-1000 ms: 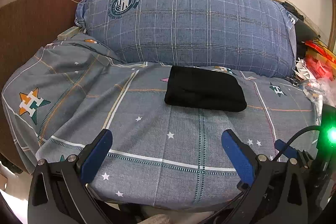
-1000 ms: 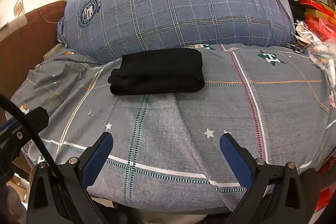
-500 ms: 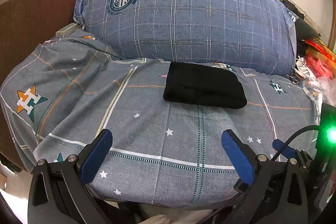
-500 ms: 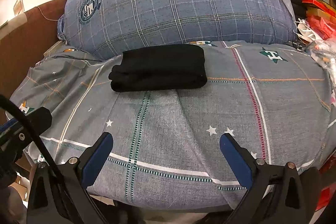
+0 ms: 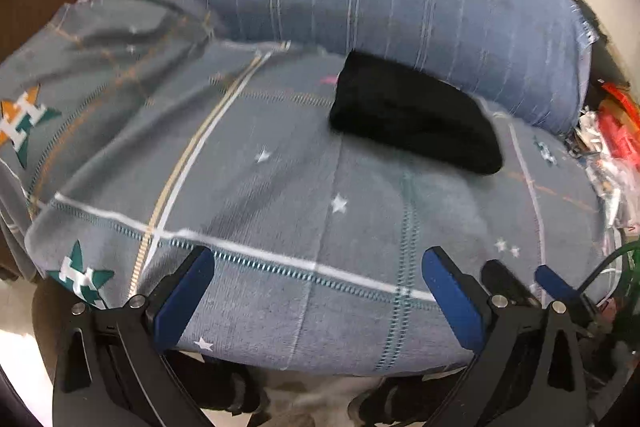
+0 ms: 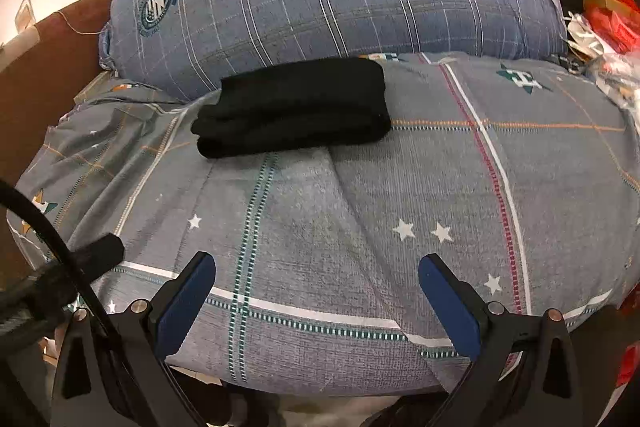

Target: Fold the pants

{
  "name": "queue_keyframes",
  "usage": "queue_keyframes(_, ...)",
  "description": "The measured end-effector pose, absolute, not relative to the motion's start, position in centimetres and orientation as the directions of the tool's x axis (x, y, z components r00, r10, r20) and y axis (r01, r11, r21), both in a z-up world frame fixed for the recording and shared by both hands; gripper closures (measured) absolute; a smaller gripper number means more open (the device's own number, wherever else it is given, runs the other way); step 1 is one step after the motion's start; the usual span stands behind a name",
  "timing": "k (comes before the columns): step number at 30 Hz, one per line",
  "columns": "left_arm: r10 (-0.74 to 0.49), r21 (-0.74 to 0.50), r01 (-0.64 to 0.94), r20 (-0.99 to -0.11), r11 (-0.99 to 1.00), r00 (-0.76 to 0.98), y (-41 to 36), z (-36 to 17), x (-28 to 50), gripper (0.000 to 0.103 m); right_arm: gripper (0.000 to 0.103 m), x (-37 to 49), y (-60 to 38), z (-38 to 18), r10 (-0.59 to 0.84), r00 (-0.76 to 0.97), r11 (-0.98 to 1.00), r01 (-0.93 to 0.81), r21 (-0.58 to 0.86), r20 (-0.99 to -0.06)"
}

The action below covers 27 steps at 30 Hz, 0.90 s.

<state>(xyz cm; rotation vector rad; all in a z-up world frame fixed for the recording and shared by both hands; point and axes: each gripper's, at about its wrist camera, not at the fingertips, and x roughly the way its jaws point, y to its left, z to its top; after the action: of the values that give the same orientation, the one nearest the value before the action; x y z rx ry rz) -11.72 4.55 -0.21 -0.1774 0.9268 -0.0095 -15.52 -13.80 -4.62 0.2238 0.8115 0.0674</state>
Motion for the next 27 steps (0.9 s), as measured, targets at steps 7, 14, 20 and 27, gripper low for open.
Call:
queue_keyframes(7, -0.056, -0.114, -0.076, -0.842, 0.991, 0.537, 4.9, -4.1, -10.1, 0.0, 0.0, -14.4, -14.9, -6.6, 0.148, 0.662, 0.965, 0.065, 0.253, -0.735)
queue_keyframes(14, -0.016, -0.066, -0.088, -0.876, 0.994, 0.483, 5.8, -7.0, -9.1, 0.0, 0.0, -12.7, -17.7, -5.6, 0.124, 0.704, 0.954, 0.109, 0.278, -0.699)
queue_keyframes(20, -0.021, -0.03, -0.013, -0.891, 0.999, 0.454, 5.7, -7.2, -10.0, 0.0, 0.0, -8.4, -21.1, -3.1, 0.103, 0.727, 0.958, 0.112, 0.265, -0.679)
queue_keyframes(27, -0.212, -0.239, 0.008, -0.844, 0.971, 0.492, 8.0, -2.0, -7.5, 0.041, 0.0, -0.1, -24.9, -2.8, 0.253, 0.717, 0.911, 0.048, 0.409, -0.649)
